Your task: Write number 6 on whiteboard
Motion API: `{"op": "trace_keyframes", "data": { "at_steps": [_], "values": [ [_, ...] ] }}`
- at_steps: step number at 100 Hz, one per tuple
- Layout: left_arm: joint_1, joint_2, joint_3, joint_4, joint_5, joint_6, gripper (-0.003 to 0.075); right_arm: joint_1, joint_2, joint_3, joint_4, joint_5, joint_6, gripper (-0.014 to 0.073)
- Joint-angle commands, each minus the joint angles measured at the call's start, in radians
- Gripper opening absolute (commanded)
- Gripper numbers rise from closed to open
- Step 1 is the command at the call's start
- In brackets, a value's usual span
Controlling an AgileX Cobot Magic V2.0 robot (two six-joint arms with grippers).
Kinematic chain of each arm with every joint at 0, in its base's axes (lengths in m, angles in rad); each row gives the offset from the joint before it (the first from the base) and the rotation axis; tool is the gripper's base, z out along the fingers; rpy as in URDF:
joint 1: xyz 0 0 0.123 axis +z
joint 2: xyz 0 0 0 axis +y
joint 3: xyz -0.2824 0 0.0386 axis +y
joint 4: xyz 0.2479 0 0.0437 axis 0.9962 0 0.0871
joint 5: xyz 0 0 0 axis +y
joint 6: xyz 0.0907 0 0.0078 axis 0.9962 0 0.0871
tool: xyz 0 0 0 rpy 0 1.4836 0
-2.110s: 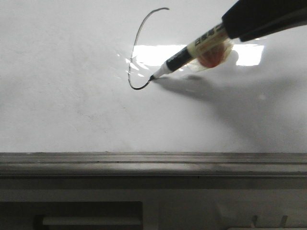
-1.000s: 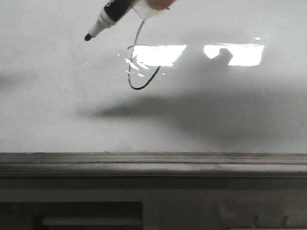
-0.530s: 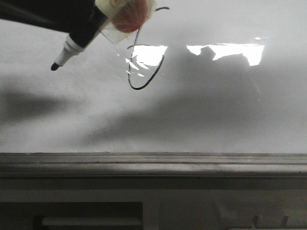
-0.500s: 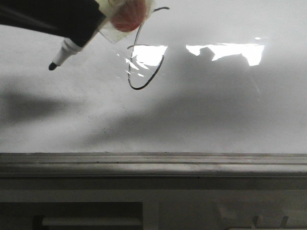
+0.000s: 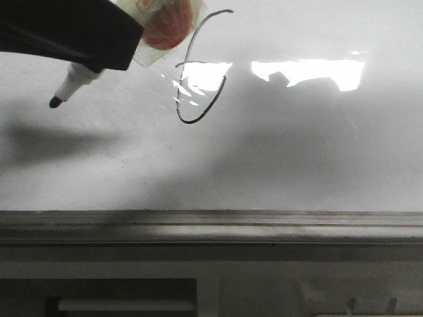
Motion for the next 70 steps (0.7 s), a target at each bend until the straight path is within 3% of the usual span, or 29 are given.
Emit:
{"op": "trace_keyframes", "data": {
  "at_steps": [1, 18, 58, 70],
  "values": [
    [-0.009, -0.008, -0.028, -0.051, -0.013, 0.006, 0.0419, 0.001, -0.019, -0.036, 0.041, -0.034, -0.010, -0.0045],
    [-0.009, -0.008, -0.028, -0.049, -0.013, 0.006, 0.0393, 0.001, -0.019, -0.036, 0.050, -0.040, -0.010, -0.0045],
    [-0.009, -0.008, -0.028, -0.049, -0.010, 0.006, -0.0015, 0.001, -0.019, -0.036, 0.062, -0.042, -0.010, -0.0045],
    [-0.009, -0.008, -0.028, -0.049, -0.010, 0.006, -0.0020, 0.001, -0.019, -0.036, 0.066, -0.039, -0.010, -0.0009]
  ]
}}
